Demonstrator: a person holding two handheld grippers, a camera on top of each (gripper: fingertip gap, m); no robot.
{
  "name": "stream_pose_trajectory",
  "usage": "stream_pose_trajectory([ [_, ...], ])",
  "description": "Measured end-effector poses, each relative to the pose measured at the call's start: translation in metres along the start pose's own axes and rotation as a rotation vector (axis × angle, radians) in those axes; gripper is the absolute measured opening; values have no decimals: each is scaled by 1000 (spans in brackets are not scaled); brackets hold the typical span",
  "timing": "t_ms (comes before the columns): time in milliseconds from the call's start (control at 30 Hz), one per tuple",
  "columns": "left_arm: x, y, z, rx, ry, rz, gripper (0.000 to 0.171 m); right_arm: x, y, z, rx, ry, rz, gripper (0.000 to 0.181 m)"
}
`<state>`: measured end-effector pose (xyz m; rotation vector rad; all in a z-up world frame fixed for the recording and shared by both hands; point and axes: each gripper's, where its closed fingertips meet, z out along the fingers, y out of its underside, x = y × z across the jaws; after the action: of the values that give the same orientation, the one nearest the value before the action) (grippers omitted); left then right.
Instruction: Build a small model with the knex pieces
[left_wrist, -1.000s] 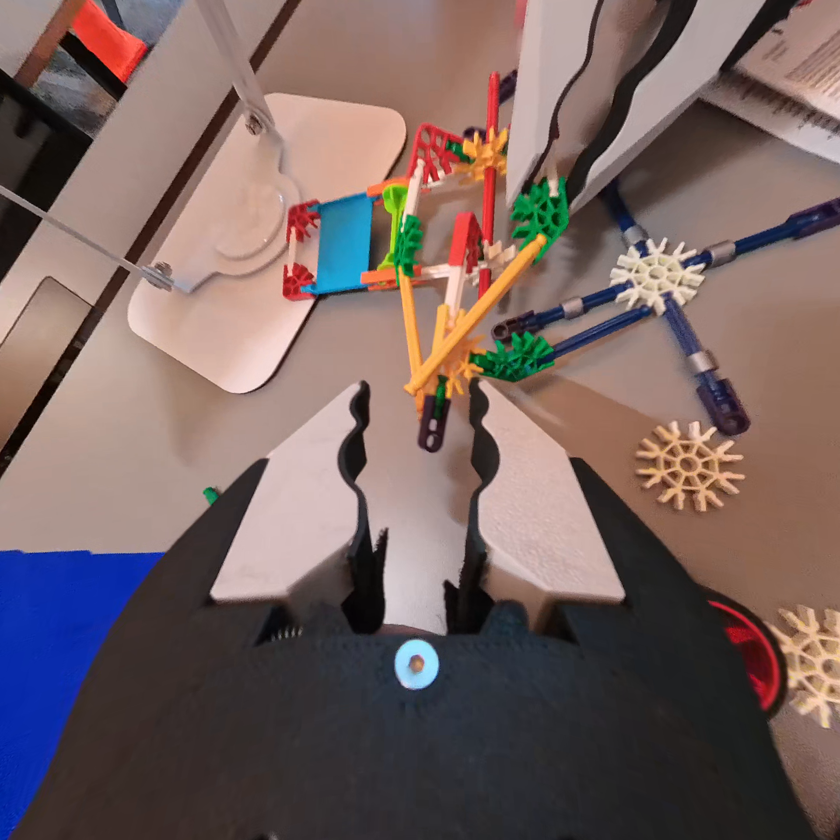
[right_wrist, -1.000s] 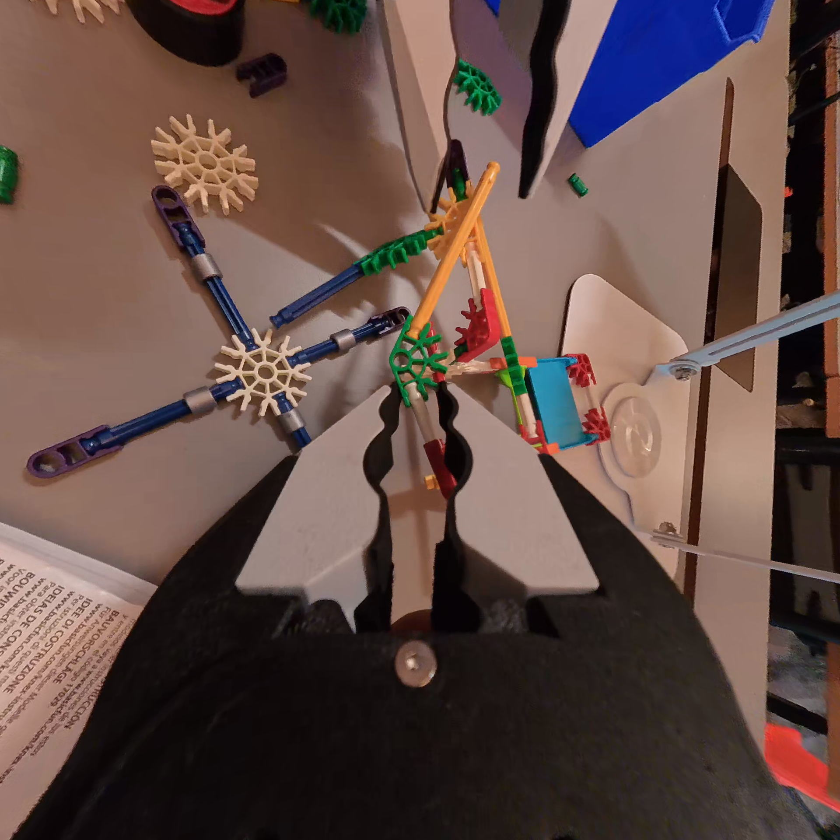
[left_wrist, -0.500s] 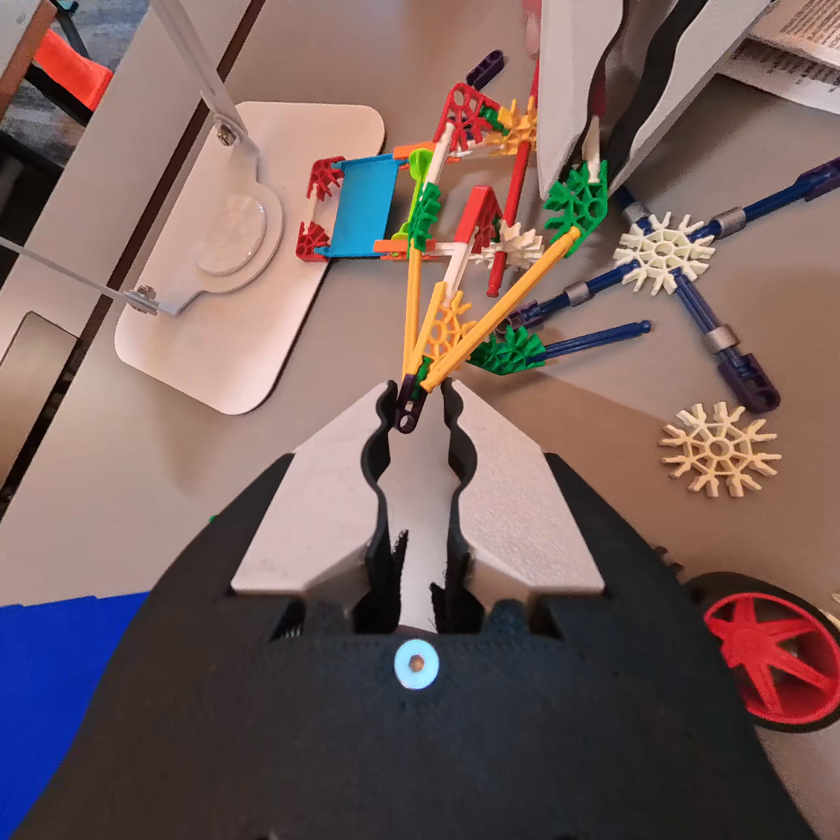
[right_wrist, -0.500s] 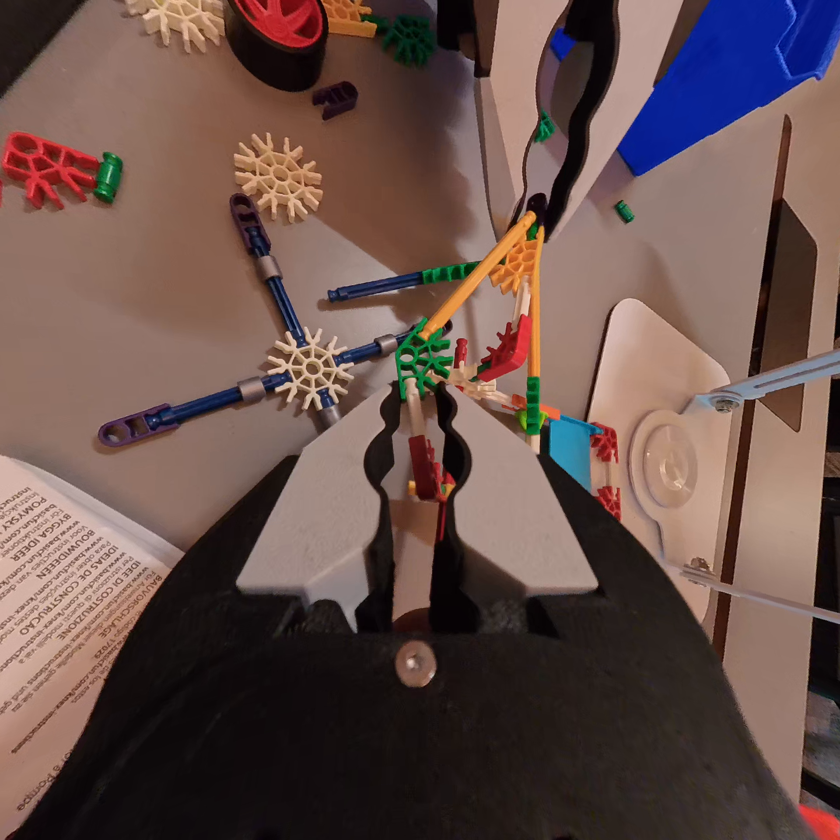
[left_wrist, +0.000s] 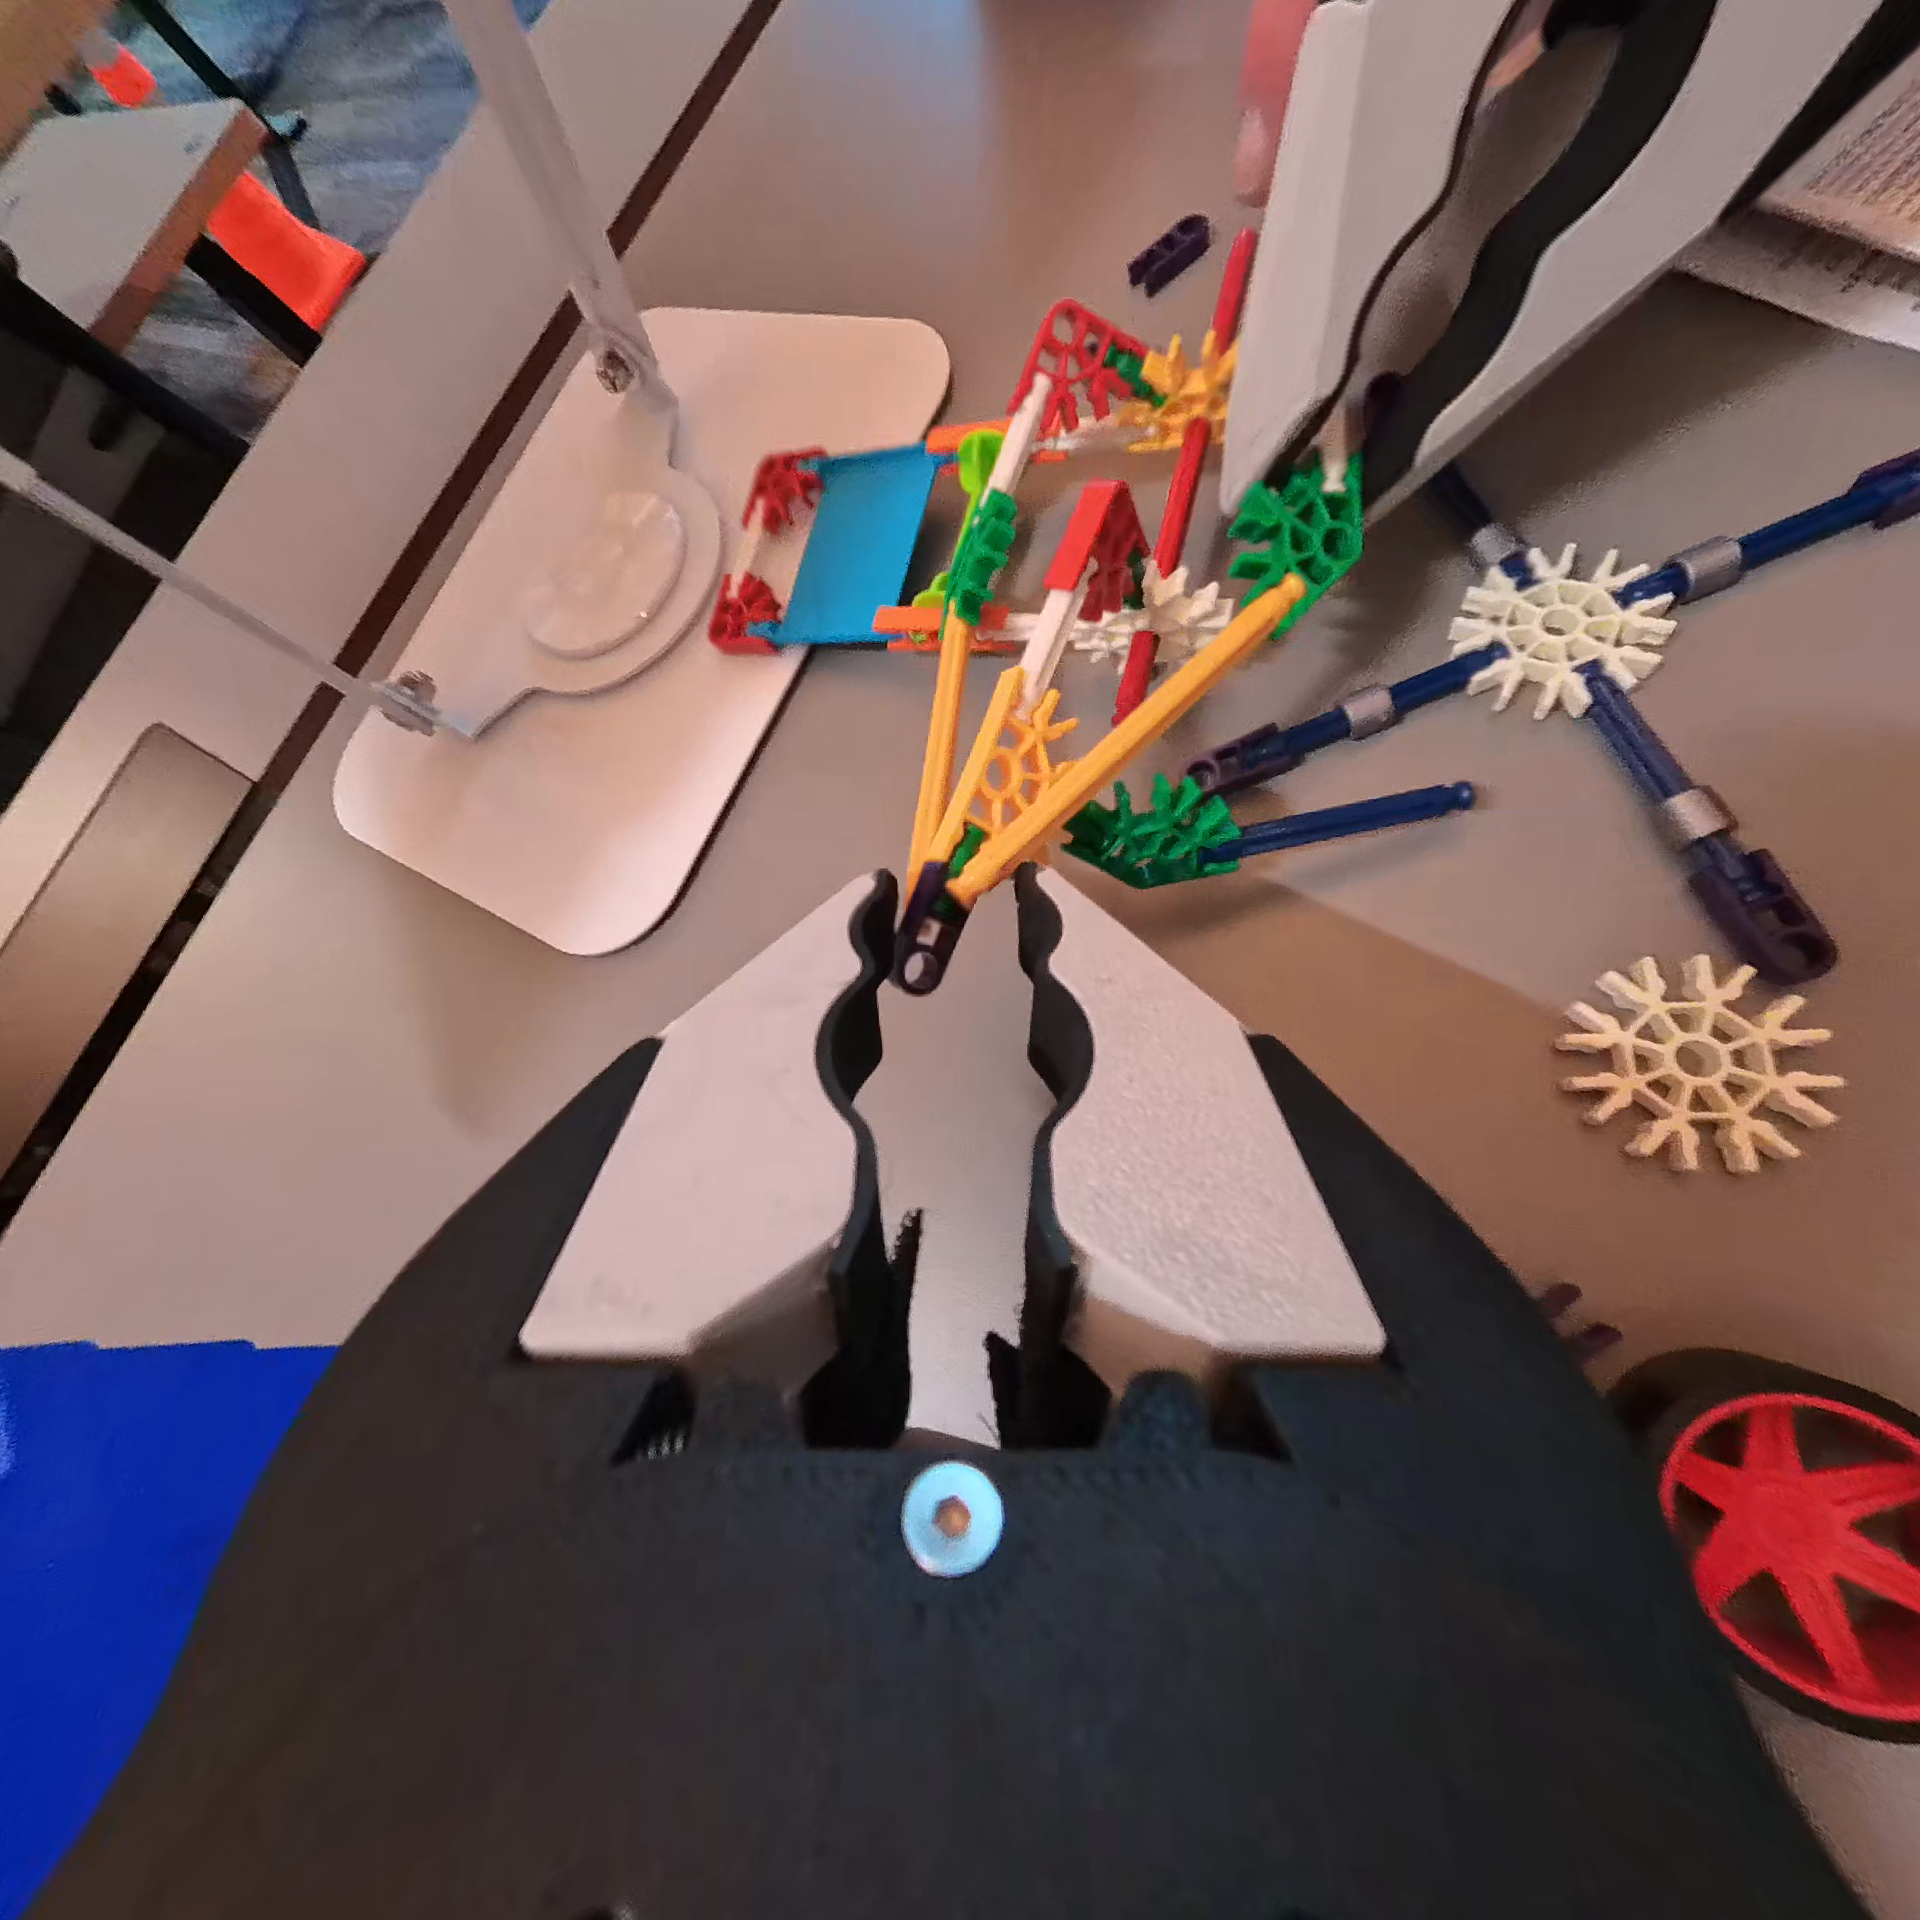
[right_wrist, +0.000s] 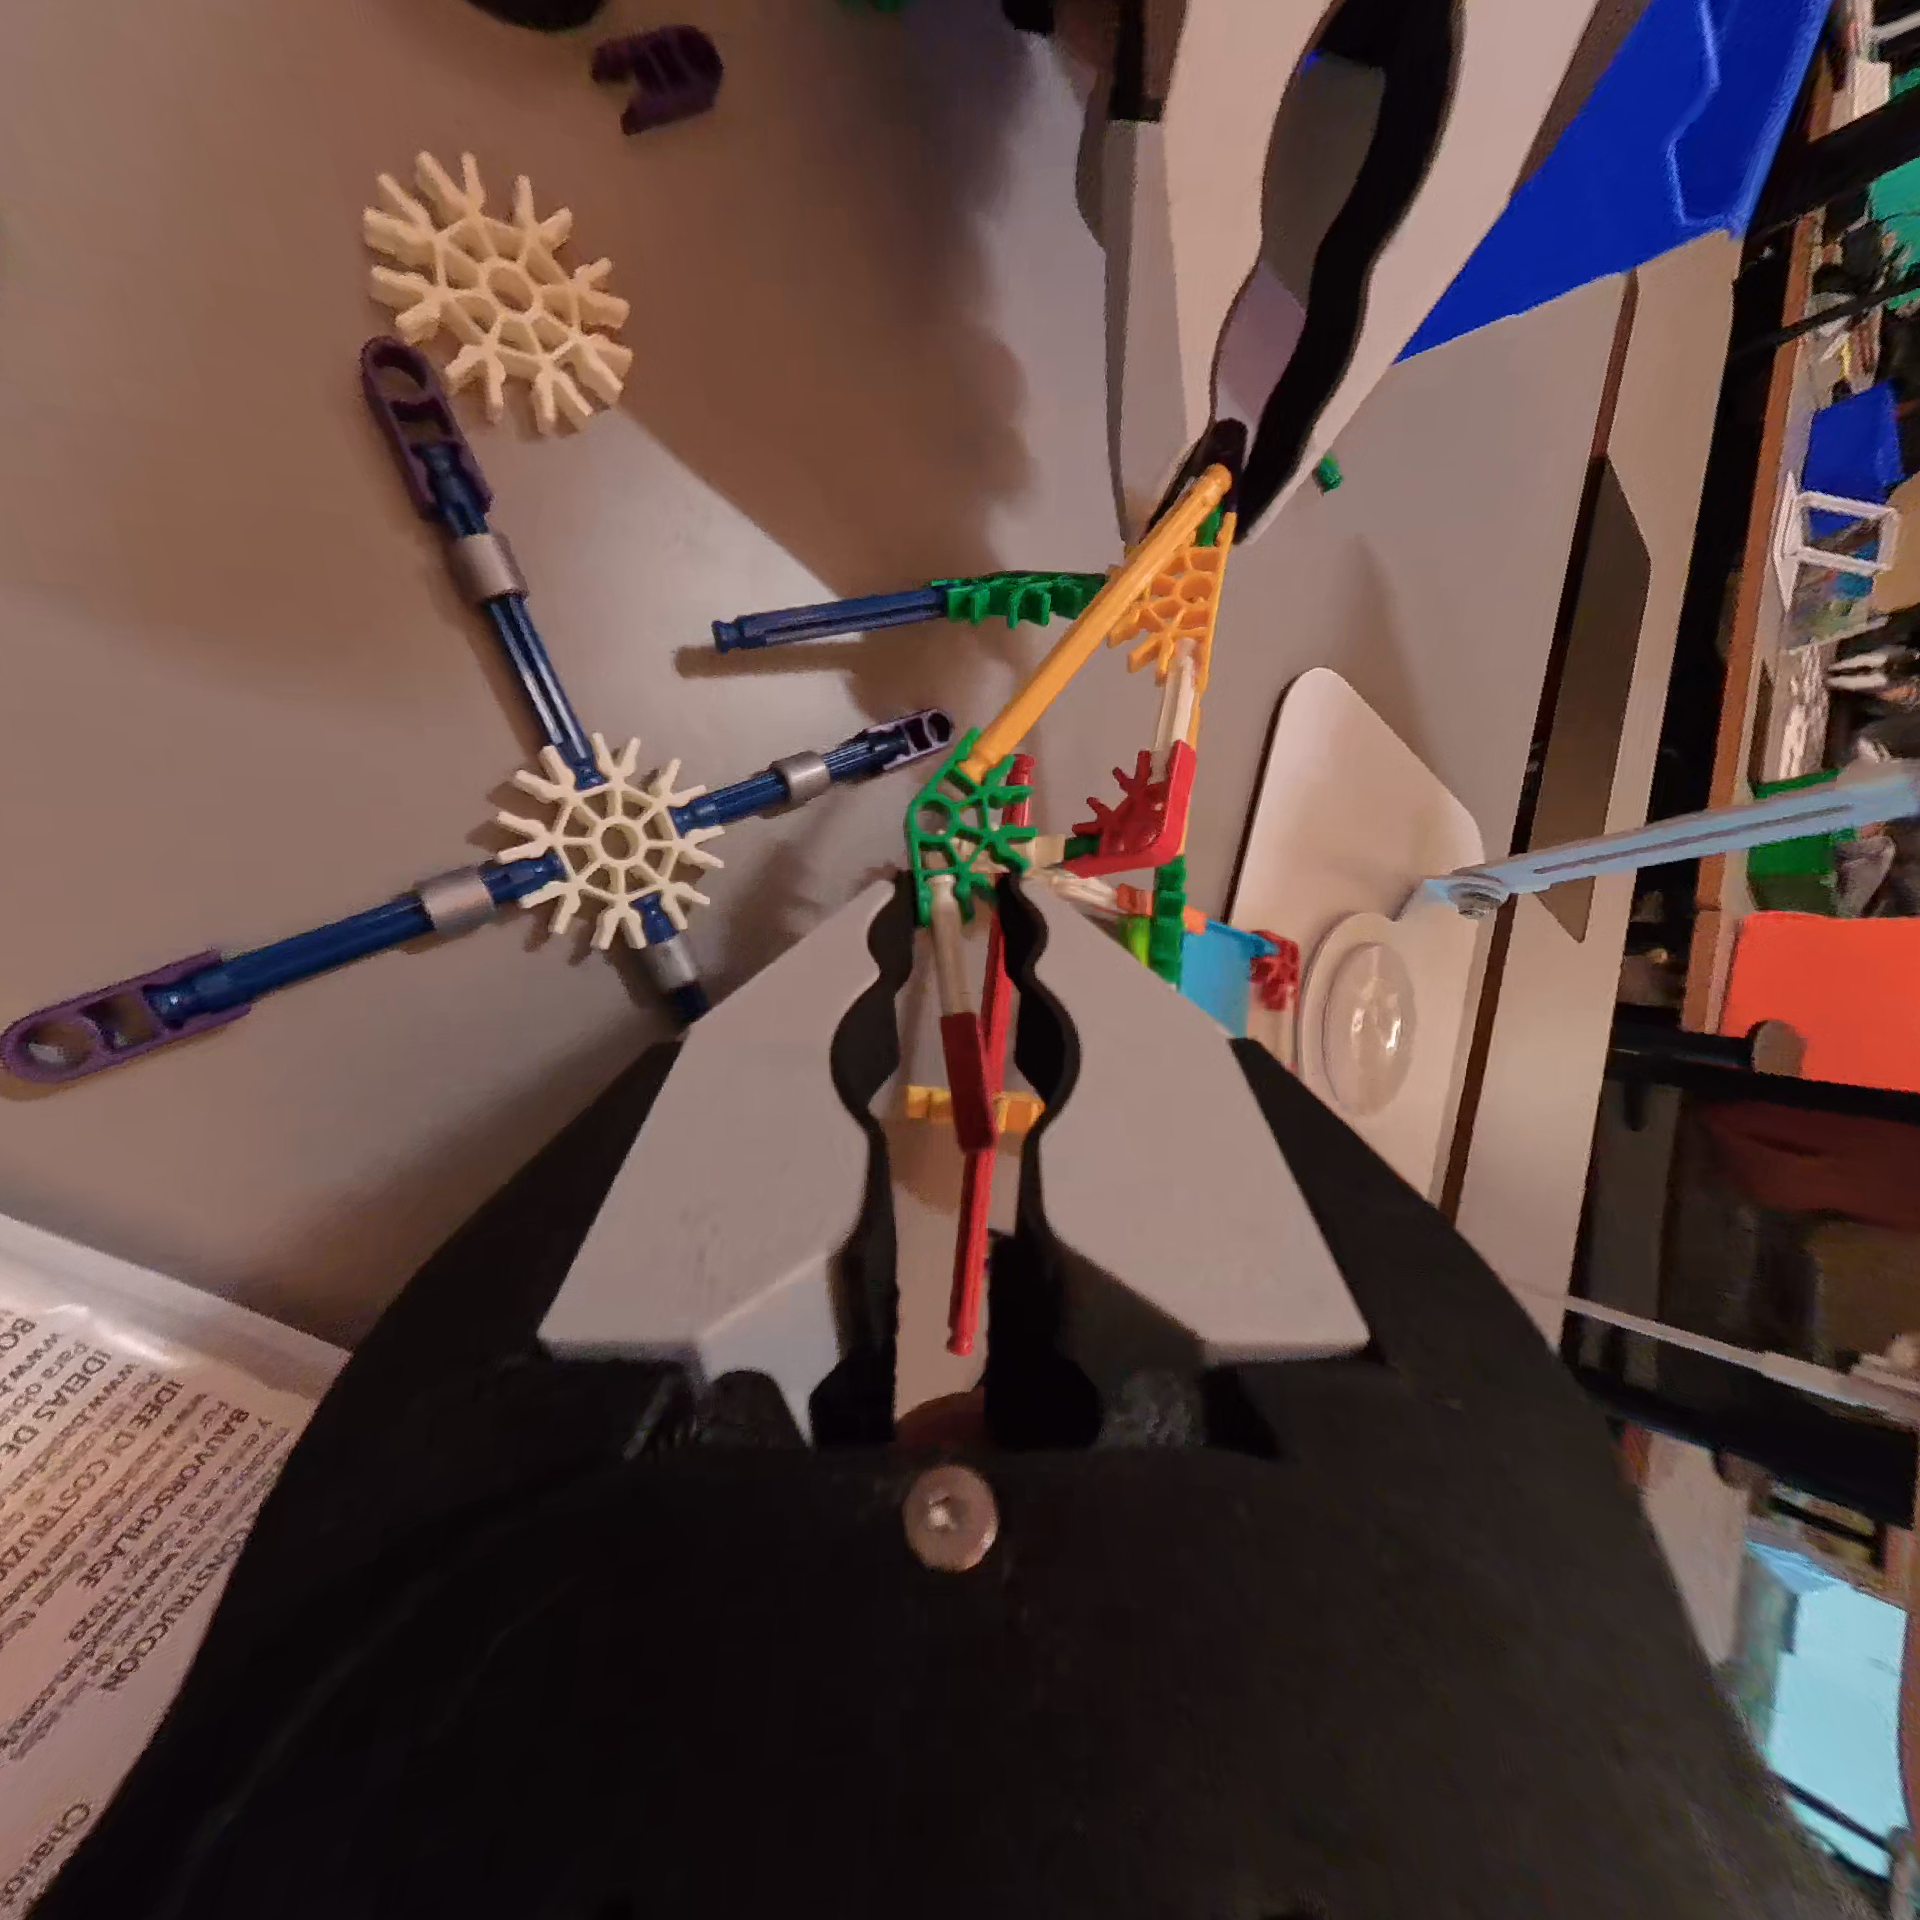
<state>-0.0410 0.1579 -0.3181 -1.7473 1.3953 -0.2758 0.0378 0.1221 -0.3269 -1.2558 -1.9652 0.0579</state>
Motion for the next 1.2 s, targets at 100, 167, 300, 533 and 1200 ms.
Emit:
stream_pose_trajectory([
  [100,-3,-5,-5,48,-60,62,30,0,1,-1,40,-21,44,14],
  [167,-3,0,-5,17,-99,135,38,0,-1,-3,67,-37,67,14],
  [300,2,8,2,4,-18,44,24,-2,-3,-6,110,-64,83,14],
  [533,5,-5,-8,87,49,-16,13,-2,-7,-14,160,-91,111,14],
  [1200,19,-33,-25,89,-125,386,15,-16,-10,-32,299,-271,229,14],
])
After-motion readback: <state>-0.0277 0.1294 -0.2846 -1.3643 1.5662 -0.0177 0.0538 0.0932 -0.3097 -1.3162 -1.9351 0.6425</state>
